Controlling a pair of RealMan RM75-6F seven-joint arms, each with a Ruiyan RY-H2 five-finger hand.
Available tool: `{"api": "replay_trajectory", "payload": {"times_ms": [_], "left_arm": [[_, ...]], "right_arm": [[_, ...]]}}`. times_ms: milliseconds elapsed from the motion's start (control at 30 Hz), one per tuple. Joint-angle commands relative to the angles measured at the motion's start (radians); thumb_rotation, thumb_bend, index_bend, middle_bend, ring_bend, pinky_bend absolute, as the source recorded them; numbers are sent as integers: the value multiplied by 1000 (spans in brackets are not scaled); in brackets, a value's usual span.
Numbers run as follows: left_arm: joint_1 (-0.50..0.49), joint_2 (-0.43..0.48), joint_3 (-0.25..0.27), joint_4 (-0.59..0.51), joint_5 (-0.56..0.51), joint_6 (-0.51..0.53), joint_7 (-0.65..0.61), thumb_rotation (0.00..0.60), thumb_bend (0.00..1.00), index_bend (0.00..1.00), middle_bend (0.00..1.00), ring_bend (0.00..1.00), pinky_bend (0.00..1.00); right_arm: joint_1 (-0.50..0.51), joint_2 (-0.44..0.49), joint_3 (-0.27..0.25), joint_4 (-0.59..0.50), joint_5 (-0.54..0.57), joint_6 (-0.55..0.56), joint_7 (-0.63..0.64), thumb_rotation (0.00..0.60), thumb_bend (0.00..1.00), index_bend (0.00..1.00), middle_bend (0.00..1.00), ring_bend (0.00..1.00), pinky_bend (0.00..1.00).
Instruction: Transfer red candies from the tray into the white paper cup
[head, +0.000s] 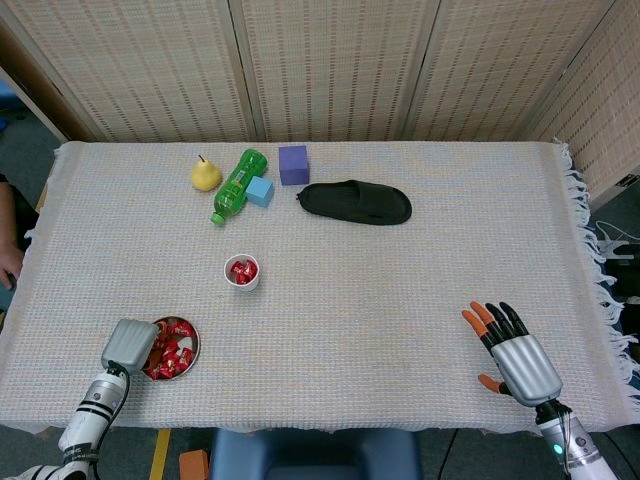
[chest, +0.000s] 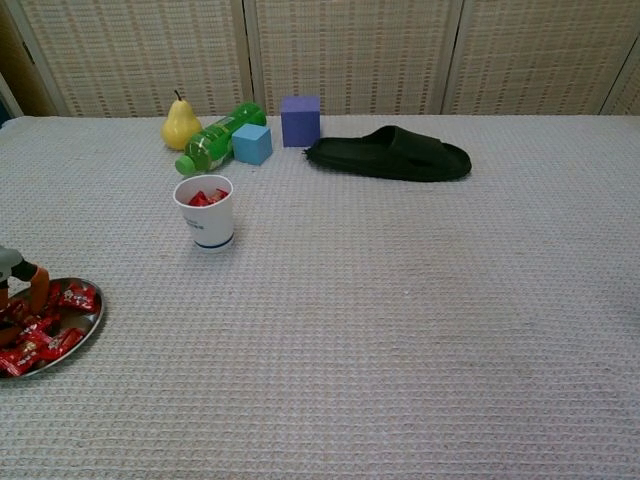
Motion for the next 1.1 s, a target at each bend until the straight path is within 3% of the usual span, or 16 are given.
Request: {"api": "replay_trajectory", "payload": {"times_ms": [33, 400, 700, 900, 1100], "left_arm": [[1, -5, -4, 10, -6, -6, 8, 600, 370, 519, 981, 1000, 1000], [15, 30, -14, -48, 42, 32, -6, 600, 547, 586, 990, 1000, 1000], [9, 105, -40, -166, 74, 60, -6, 600, 559, 590, 991, 1000, 1000], [-31, 169, -96, -278, 87, 59, 2, 600, 557, 590, 991, 1000, 1000], [-119, 180, -195, -332, 33, 3, 17, 600, 556, 590, 991, 1000, 1000]], "right_arm": [[1, 0, 0, 0, 1, -2, 1, 600, 0, 0, 0, 0, 0], [2, 1, -1, -2, 2, -6, 1, 600, 0, 0, 0, 0, 0], [2, 3, 0, -2, 1, -3, 4, 600, 0, 0, 0, 0, 0], [3, 0, 3, -1, 8, -8, 2, 600, 0, 0, 0, 0, 0], [5, -3, 11, 2, 25, -14, -3, 600, 0, 0, 0, 0, 0]]}}
